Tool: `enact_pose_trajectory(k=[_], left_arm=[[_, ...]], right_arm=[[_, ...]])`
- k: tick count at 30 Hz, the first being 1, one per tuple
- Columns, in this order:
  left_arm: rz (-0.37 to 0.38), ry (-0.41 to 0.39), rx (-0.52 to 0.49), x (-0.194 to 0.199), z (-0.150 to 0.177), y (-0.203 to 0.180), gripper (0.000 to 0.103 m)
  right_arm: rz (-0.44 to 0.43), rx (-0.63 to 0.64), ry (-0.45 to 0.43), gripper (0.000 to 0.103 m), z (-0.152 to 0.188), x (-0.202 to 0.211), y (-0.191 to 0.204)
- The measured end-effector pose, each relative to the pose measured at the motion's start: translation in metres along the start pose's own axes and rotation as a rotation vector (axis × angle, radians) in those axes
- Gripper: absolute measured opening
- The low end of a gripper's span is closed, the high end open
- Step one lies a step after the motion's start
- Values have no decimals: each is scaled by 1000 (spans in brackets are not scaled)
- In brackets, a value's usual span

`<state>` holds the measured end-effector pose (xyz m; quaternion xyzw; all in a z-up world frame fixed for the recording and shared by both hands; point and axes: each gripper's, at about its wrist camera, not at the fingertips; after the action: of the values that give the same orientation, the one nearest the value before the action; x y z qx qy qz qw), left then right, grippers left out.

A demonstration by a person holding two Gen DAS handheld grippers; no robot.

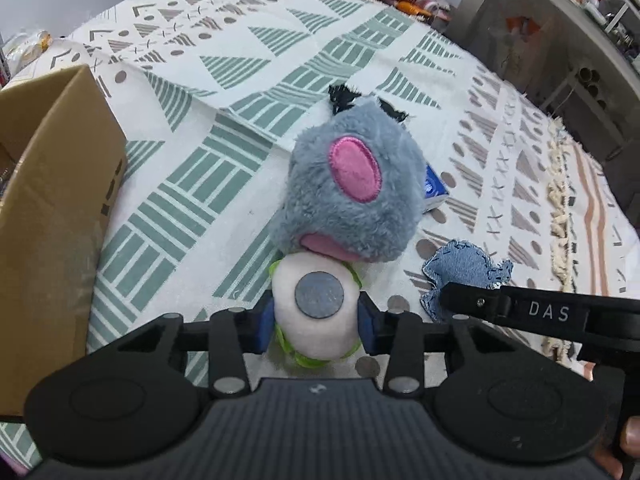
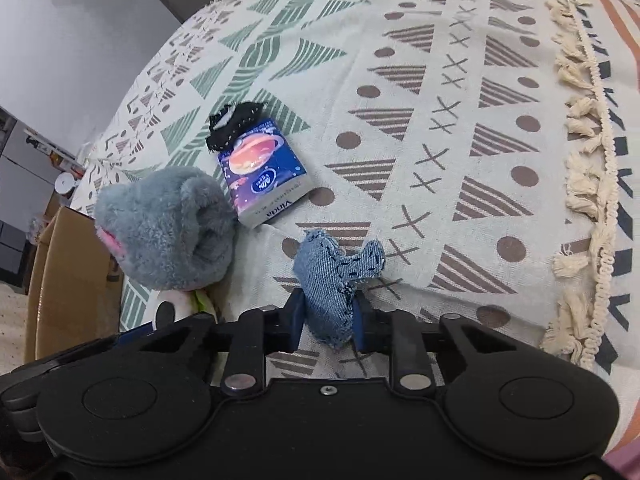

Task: Organize soft objects
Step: 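Grasp the white-green round plush with the left gripper while the right grasps the denim patch, then carry the round plush and denim patch into the box and release both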

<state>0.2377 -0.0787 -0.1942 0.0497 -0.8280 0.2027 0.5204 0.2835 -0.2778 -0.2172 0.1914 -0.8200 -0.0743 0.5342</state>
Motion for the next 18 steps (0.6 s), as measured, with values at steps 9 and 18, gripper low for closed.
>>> enact_pose_trajectory(k=[9, 18], left_arm=[[71, -73, -5, 38, 0, 2, 41], [127, -113, 10, 64, -3, 14, 41]], right_arm=[[-9, -89, -72, 23, 8, 28, -5], [34, -78, -121, 23, 11, 45, 12]])
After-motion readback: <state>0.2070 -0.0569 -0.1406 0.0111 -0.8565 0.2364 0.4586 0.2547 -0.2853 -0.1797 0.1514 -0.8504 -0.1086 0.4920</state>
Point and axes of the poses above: each gripper's, at about its wrist camera, not at the fingertips, and x roughly against the way its jaws point, y to its left, z to its underside, and after that the axes turned 12 degrees about x, right-handed
